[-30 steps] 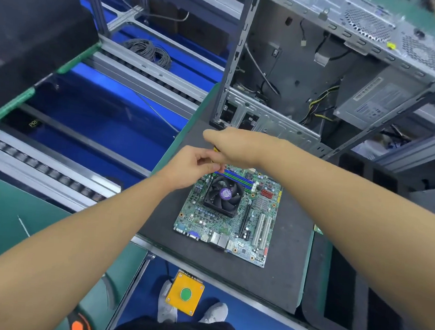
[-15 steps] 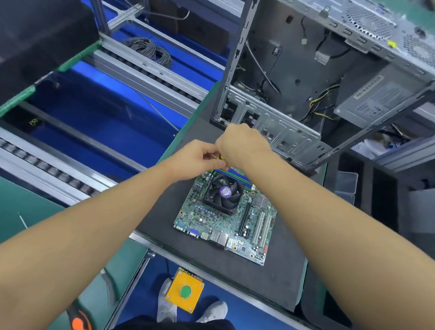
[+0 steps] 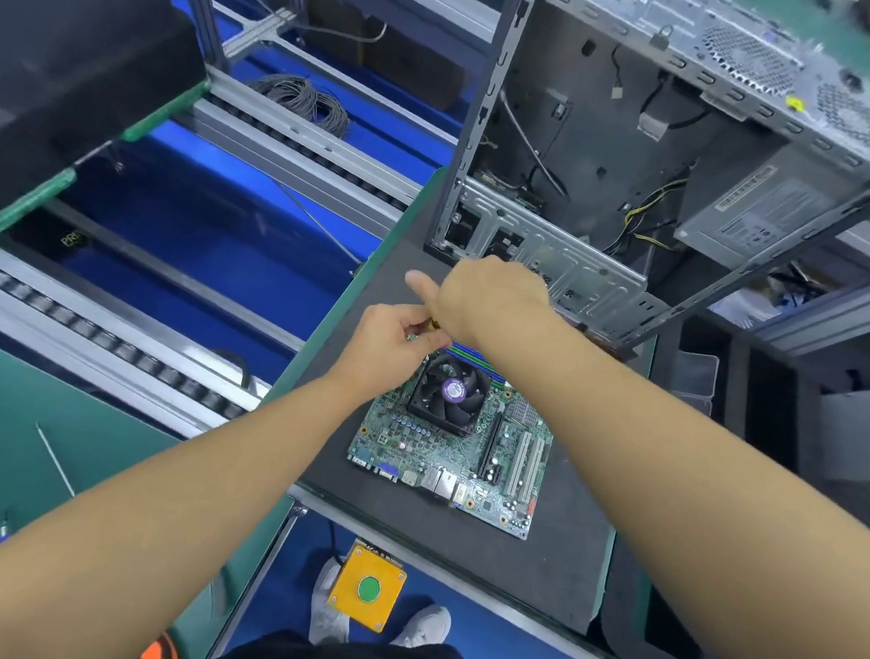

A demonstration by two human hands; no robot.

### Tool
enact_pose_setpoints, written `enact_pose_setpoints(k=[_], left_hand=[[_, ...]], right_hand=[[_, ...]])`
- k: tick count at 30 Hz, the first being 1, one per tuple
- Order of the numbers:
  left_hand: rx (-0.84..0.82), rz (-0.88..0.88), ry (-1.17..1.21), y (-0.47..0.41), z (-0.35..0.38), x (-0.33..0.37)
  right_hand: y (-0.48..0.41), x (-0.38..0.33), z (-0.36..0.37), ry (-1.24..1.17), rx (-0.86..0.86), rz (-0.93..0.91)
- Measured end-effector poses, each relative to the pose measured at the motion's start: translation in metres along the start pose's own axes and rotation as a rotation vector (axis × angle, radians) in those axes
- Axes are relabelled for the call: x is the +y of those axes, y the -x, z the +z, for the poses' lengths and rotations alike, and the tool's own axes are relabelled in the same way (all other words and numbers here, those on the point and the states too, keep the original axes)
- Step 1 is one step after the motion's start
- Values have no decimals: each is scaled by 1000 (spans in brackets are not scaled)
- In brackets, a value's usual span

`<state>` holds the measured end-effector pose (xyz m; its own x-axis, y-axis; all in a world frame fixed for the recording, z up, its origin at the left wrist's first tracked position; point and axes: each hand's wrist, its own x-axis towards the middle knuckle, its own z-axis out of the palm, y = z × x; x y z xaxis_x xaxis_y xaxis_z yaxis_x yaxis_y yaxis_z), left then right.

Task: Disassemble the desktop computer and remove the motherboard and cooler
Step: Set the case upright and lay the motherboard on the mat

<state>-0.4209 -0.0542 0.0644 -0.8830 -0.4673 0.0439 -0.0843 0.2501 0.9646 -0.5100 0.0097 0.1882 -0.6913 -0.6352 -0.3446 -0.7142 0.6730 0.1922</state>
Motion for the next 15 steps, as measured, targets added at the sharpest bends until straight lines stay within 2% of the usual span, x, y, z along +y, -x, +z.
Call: enact_pose_setpoints(k=[3,5,8,12,15], left_hand=[[28,15,38,1,0,1],[-60,-56,71,-2,-6,-2],[-265,-101,71,-10,-24,0],[-493,-131,162,-15,-39,3],[-502,-92,76,-15,-36,6]], right_hand=[[-4,-9,4,-100,46,97],[-5,-10,9,-195,52,62],[-9,-10,9,-211,-37,-177],[-21,-5,0,-83,-180,-375],[-27,10,-12,-4,-265,-451]])
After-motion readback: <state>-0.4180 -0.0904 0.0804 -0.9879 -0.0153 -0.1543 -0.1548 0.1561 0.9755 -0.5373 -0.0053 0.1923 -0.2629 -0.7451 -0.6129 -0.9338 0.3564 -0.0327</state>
